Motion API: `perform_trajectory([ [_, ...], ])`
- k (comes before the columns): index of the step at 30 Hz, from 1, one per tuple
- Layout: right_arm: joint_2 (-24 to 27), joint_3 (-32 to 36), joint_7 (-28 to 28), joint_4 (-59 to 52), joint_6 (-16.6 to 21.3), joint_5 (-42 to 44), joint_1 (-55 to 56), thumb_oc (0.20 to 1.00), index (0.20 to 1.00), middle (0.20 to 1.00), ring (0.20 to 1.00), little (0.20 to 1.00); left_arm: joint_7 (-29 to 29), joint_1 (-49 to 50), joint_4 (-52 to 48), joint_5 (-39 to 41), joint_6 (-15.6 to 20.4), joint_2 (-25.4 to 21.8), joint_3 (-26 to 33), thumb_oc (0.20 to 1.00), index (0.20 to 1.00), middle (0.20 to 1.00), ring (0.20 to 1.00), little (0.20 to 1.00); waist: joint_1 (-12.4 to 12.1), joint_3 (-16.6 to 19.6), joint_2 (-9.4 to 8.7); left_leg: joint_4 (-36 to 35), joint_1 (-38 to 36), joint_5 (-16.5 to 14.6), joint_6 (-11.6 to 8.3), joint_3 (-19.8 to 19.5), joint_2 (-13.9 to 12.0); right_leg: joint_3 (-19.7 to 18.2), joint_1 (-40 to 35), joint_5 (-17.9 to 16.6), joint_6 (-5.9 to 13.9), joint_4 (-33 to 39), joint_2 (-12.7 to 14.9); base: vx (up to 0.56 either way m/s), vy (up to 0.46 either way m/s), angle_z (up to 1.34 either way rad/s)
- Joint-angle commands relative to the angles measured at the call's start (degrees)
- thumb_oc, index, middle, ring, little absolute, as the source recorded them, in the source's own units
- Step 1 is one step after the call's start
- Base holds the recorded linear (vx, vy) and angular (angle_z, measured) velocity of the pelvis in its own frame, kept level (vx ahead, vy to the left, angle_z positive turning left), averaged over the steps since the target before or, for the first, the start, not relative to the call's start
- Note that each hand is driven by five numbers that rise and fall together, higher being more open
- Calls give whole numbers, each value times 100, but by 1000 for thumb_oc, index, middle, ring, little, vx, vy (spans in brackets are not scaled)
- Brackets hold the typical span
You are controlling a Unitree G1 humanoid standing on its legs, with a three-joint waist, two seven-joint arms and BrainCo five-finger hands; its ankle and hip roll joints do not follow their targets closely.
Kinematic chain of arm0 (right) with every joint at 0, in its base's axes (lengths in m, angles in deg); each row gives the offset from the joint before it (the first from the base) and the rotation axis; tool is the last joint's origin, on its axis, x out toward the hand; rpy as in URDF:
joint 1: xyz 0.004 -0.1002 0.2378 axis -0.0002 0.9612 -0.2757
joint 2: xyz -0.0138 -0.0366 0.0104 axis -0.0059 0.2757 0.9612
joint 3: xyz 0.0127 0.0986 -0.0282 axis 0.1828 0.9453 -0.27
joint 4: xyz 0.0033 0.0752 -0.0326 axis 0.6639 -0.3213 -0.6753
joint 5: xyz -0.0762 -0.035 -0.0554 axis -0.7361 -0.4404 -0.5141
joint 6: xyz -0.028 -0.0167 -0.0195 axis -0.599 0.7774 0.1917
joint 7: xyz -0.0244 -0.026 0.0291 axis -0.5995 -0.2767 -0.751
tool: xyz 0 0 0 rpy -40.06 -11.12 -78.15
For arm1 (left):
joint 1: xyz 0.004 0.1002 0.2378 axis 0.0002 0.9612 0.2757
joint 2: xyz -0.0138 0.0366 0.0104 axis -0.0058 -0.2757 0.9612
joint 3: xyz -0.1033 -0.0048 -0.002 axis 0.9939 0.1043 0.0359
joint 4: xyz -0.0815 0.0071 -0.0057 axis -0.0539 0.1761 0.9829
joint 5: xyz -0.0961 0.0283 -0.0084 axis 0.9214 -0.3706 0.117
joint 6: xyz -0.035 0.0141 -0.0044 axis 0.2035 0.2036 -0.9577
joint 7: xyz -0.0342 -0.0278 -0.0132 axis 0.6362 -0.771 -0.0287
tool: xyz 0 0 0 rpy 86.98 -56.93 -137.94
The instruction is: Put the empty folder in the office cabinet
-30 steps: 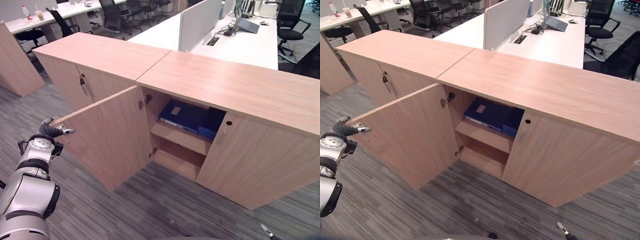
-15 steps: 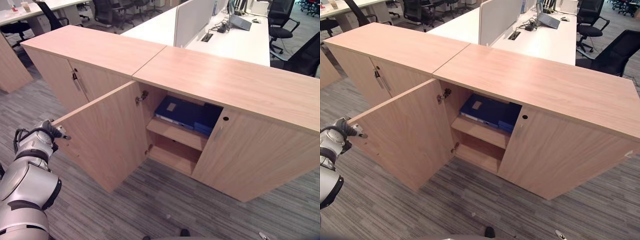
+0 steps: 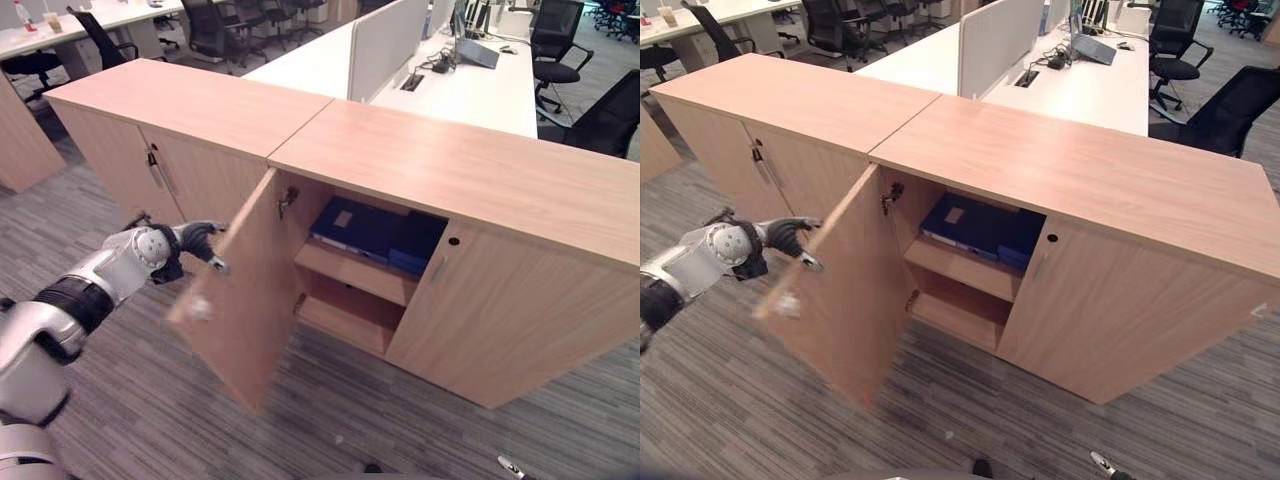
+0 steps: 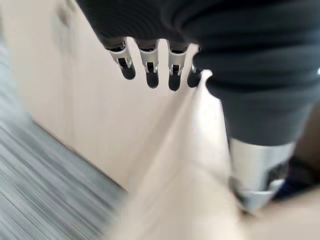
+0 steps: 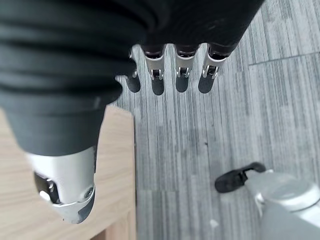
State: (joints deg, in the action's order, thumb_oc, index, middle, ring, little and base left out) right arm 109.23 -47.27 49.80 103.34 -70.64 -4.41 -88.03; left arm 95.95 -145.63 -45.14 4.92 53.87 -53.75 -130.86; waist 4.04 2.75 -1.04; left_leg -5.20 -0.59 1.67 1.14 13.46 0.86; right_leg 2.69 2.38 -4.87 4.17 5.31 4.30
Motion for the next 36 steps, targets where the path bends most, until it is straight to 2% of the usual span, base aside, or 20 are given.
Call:
perform_trajectory([
  [1,36,15,37,216,263,4,-452,1000,1000,1000,1000,1000,1323,431,-1657,2613,935,2387,320,1000,1000,1000,1000,1000,341,-122,68,20,-51,-658,-119,-242,-64,89,-137,380,528,-31,-16,-18,-11,11],
  [4,40,16,76,240,286,3,-451,1000,1000,1000,1000,1000,1332,553,-1771,2703,943,2641,404,1000,1000,1000,1000,1000,357,-114,72,20,-55,-665,-112,-246,-64,80,-136,389,524,-31,-20,-11,-7,-6],
  [5,-32,15,143,212,336,2,-450,1000,1000,1000,1000,1000,1262,1104,-1768,3003,829,3190,786,1000,1000,1000,1000,1000,390,-135,26,20,-67,-669,-95,-242,-63,53,-143,402,508,-31,-26,-16,-10,-35],
  [7,-117,19,187,177,372,-30,-409,1000,1000,1000,1000,1000,1216,1678,-1648,3248,675,3648,1110,1000,1000,1000,1000,1000,406,-141,-17,20,-83,-680,-80,-237,-65,38,-153,406,485,-31,-30,-17,-15,-32],
  [8,-238,17,256,142,396,-30,-390,1000,1000,1000,1000,1000,1103,2271,-1472,3503,534,4148,1426,1000,1000,1000,1000,1000,415,-150,-52,20,-114,-687,-64,-240,-67,29,-184,421,457,-31,-41,-8,-13,-23],
  [10,-231,13,257,139,396,-29,-382,1000,1000,1000,1000,1000,1107,2277,-1463,3499,536,4160,1430,1000,1000,1000,1000,1000,417,-137,-44,20,-107,-687,-64,-240,-68,29,-177,421,456,-31,-42,-1,-4,-7],
  [11,-315,33,348,146,417,-6,-395,1000,1000,1000,1000,1000,963,2451,-1398,3541,607,4406,1504,1000,1000,1000,1000,1000,411,-140,-76,20,-114,-695,-51,-257,-68,13,-201,437,435,-31,-52,0,0,0],
  [15,-452,35,460,149,455,138,-428,1000,1000,1000,1000,1000,759,2740,-1250,3600,592,4732,1638,1000,1000,1000,1000,1000,405,-150,-118,20,-134,-701,-39,-281,-66,1,-236,458,408,-31,-59,0,0,0],
  [21,-524,76,529,179,440,204,-426,1000,1000,1000,1000,1000,583,3038,-1225,3657,620,4657,1865,1000,1000,1000,1000,1000,379,-152,-121,20,-135,-697,-41,-312,-64,32,-246,463,393,-31,-57,-1,-2,1],
  [23,-543,114,521,231,395,239,-431,1000,1000,1000,1000,1000,600,3226,-1376,3688,498,4356,1921,1000,1000,1000,1000,1000,342,-150,-98,20,-139,-684,-44,-317,-56,44,-260,466,391,-31,-52,0,0,0],
  [28,-590,129,498,216,386,254,-409,1000,1000,1000,1000,1000,658,3626,-1404,3696,442,4103,2044,1000,1000,1000,1000,1000,317,-154,-67,20,-153,-676,-59,-303,-67,69,-276,478,380,-31,-54,-4,-13,0],
  [36,-744,76,501,177,345,385,-380,1000,1000,1000,1000,1000,575,4550,-569,3782,296,4352,2596,1000,1000,1000,1000,1000,291,-165,-43,20,-191,-642,-92,-249,-111,27,-280,504,335,-31,-101,-17,-50,-1],
])
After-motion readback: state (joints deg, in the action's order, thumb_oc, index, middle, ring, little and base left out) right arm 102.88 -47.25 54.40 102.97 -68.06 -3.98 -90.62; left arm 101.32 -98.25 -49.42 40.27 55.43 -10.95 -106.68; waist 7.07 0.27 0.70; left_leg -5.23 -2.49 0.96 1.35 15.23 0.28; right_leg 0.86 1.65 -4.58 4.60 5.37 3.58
